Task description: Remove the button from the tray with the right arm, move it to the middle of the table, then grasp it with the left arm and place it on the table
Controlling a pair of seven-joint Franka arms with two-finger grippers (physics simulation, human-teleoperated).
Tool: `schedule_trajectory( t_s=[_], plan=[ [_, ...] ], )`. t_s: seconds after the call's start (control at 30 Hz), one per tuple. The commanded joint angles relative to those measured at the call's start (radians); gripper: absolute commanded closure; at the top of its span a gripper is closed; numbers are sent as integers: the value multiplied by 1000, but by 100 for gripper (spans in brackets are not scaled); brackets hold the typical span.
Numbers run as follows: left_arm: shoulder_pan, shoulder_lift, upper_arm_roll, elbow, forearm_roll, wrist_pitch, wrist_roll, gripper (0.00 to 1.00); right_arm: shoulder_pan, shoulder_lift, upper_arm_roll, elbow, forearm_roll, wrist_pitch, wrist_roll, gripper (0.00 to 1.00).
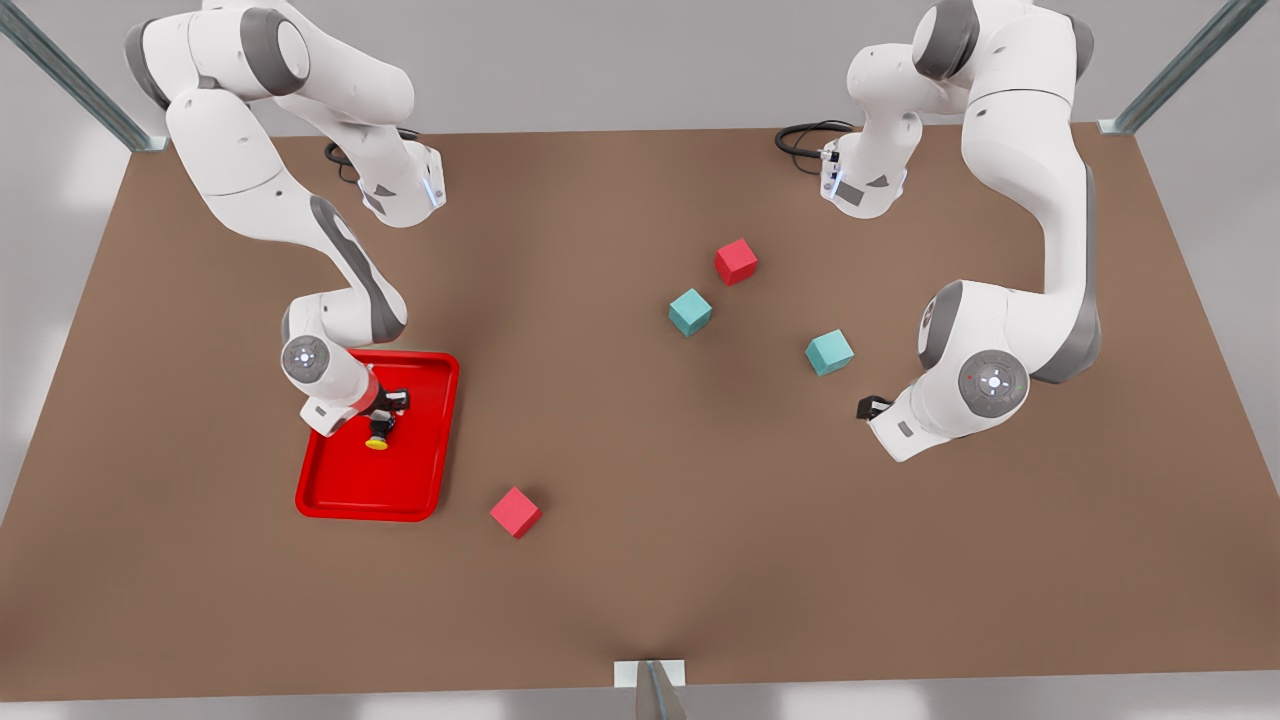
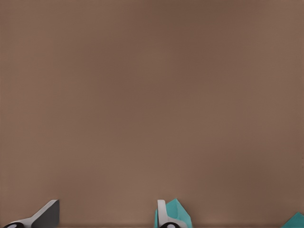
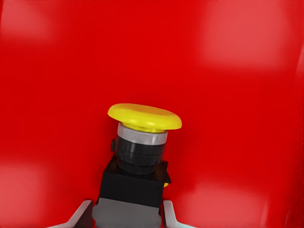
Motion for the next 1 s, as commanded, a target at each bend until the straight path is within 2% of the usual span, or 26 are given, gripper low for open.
schedule_trajectory(
  t_s=[0.0,0.07,0.2,0.33,0.5,0.63,0.73,0.8,0.87,0.9,0.97],
  plan=[
    [0,-1,0,0,0,2,0,0,1,-3,-1,-2,-3,4,13,52],
    [0,-1,-2,0,0,2,0,0,1,-3,-1,-2,-5,9,13,59],
    [0,-2,-2,0,0,1,0,0,-4,-14,-1,-4,-5,9,12,61],
    [0,-4,-2,0,0,-2,-3,0,-10,-35,-1,-2,-6,-3,10,61],
    [12,-7,0,-1,2,-4,1,0,-16,-110,5,15,-8,-140,10,61],
    [18,-18,0,-4,10,-5,3,0,32,-110,17,182,0,-368,42,61],
    [23,-19,3,-4,16,-5,3,0,130,-31,16,401,6,-551,139,61],
    [26,-19,3,-6,16,-5,3,0,280,77,-38,594,80,-658,219,61],
    [38,-19,5,-6,16,-5,3,0,561,157,-263,734,231,-704,260,60],
    [63,-21,3,-3,16,-4,18,0,654,181,-318,769,300,-709,288,60],
    [130,-44,3,-1,16,-7,147,0,759,227,-348,847,389,-726,415,60]
  ],
)
